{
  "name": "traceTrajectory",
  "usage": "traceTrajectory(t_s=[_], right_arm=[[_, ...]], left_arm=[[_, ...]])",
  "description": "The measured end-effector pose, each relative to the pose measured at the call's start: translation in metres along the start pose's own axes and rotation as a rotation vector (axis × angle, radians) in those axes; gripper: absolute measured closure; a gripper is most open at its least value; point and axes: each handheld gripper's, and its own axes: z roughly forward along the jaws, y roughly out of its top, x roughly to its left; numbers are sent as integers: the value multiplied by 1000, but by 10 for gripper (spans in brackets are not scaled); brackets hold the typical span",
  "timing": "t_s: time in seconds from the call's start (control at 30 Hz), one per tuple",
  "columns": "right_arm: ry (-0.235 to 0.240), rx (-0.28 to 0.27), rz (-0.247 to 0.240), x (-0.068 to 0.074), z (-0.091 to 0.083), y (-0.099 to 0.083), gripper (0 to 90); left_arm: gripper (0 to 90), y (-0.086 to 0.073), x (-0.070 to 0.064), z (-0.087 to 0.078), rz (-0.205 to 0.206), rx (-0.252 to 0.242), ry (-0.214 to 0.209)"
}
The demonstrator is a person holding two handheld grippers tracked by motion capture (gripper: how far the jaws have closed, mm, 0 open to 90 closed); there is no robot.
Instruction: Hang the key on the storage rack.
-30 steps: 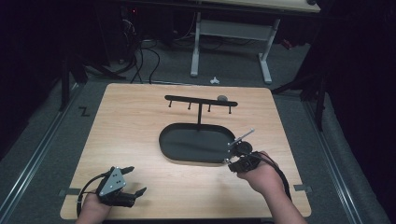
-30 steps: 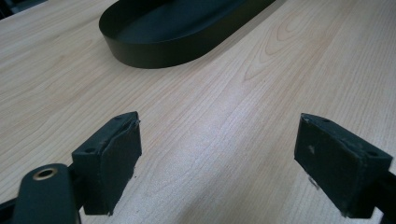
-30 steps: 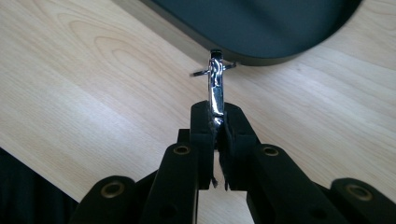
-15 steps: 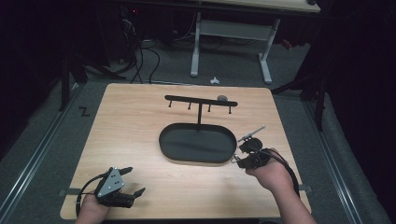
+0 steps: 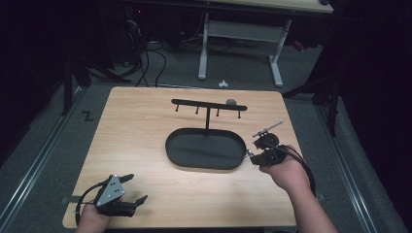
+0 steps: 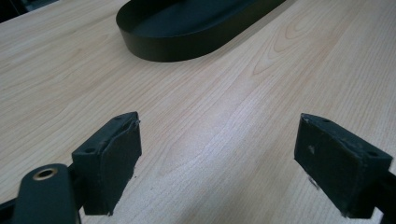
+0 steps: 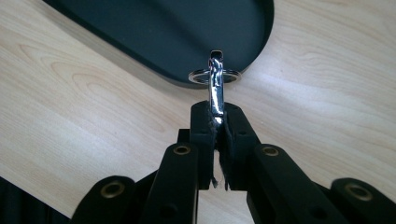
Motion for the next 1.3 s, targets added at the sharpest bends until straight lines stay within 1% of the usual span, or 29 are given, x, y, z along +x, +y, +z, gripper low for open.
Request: traceTrajectory(t_s=[0.33, 0.43, 0.5, 0.57, 0.6, 0.63, 0.67, 0.73, 0.8, 0.9, 0.97, 1.0, 1.3], right_arm=[[-16, -35, -5, -3, -13, 14, 844], [-12, -52, 9, -6, -18, 20, 844], [-13, -52, 10, -6, -19, 22, 845], [-15, -56, 11, -7, -21, 26, 844], [-19, -61, 14, -7, -23, 30, 844], [-19, -61, 14, -7, -23, 30, 844], [-21, -65, 12, -7, -24, 35, 844], [-22, -63, 13, -6, -25, 37, 844], [-22, -67, 20, -6, -27, 45, 844], [-23, -67, 17, -6, -29, 49, 844], [-16, -68, 27, -5, -30, 53, 845], [-19, -63, 26, -4, -32, 57, 845], [-25, -75, 30, -2, -37, 72, 845]], left_arm=[[153, -3, -1, -6, -6, 1, 12], [153, -4, -1, -8, -7, 4, 16], [153, -5, -1, -8, -10, 1, 20], [153, -6, 0, -9, -11, 3, 21], [153, -6, 0, -9, -12, 3, 22], [153, -6, 0, -10, -13, 3, 22], [153, -6, -1, -10, -13, 2, 23], [153, -6, -1, -10, -11, 1, 24], [153, -6, 0, -11, -11, 4, 21], [153, -6, 0, -11, -13, 4, 21], [153, -6, 0, -10, -11, 4, 20], [153, -6, 0, -10, -10, 6, 18], [153, -6, 0, -10, -10, 6, 15]])
